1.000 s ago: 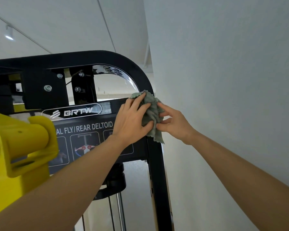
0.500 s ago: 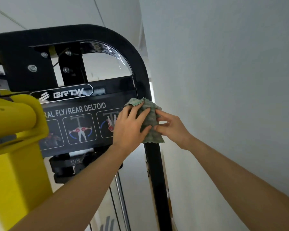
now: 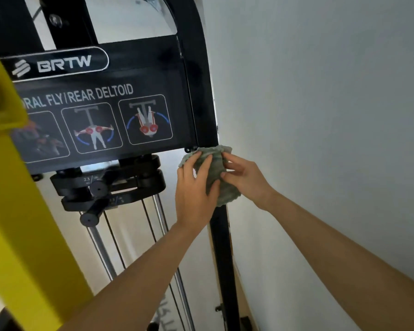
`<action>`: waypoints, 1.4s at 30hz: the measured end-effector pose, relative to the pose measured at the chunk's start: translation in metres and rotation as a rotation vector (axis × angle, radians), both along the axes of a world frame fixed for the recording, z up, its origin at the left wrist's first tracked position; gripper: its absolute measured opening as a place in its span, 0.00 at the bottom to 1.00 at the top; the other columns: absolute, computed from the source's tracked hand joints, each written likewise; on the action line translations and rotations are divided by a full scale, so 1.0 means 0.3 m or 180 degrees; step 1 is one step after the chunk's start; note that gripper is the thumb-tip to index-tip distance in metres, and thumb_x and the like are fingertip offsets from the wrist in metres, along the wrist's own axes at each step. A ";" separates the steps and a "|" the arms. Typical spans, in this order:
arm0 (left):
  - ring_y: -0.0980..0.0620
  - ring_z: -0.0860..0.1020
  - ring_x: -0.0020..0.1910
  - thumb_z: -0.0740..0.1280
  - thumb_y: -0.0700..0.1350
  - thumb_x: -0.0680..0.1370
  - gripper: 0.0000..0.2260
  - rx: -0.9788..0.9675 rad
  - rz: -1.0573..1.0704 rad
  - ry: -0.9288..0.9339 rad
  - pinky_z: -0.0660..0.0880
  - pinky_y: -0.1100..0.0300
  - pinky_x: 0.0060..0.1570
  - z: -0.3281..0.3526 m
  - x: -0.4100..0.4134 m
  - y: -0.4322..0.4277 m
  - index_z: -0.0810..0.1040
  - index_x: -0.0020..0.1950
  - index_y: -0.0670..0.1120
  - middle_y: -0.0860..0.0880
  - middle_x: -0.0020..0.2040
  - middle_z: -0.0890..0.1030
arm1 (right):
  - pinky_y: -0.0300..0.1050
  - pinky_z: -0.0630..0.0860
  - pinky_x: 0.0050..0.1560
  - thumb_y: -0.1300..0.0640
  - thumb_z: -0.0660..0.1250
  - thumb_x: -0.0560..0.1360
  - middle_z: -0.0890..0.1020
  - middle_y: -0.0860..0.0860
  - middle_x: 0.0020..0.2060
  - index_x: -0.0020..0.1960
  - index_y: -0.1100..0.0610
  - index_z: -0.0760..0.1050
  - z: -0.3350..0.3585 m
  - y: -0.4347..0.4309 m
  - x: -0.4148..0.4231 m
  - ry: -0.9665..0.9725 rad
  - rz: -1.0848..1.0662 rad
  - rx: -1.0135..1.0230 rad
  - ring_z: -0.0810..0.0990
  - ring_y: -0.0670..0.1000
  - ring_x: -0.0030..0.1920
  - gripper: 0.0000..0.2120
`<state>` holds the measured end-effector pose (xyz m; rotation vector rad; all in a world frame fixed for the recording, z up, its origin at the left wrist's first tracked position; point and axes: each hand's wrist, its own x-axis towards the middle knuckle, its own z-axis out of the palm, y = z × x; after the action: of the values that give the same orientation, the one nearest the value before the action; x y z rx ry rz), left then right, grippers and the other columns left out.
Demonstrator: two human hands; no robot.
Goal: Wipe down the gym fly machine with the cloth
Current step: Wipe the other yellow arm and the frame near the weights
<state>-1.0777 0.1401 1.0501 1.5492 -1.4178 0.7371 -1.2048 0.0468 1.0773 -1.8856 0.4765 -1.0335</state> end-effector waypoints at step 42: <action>0.52 0.76 0.67 0.68 0.31 0.79 0.25 -0.0108 -0.1026 0.2893 0.76 0.56 0.65 -0.378 -0.051 0.022 0.70 0.75 0.42 0.47 0.69 0.77 | 0.36 0.78 0.60 0.67 0.70 0.77 0.76 0.48 0.69 0.77 0.53 0.65 -0.428 0.027 0.035 0.0142 -0.0224 -0.0044 0.77 0.49 0.66 0.31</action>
<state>-1.0930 0.1468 0.9367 1.3090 -0.9027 -0.1537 -1.1945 0.0550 0.9489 -1.9194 0.5665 -1.0446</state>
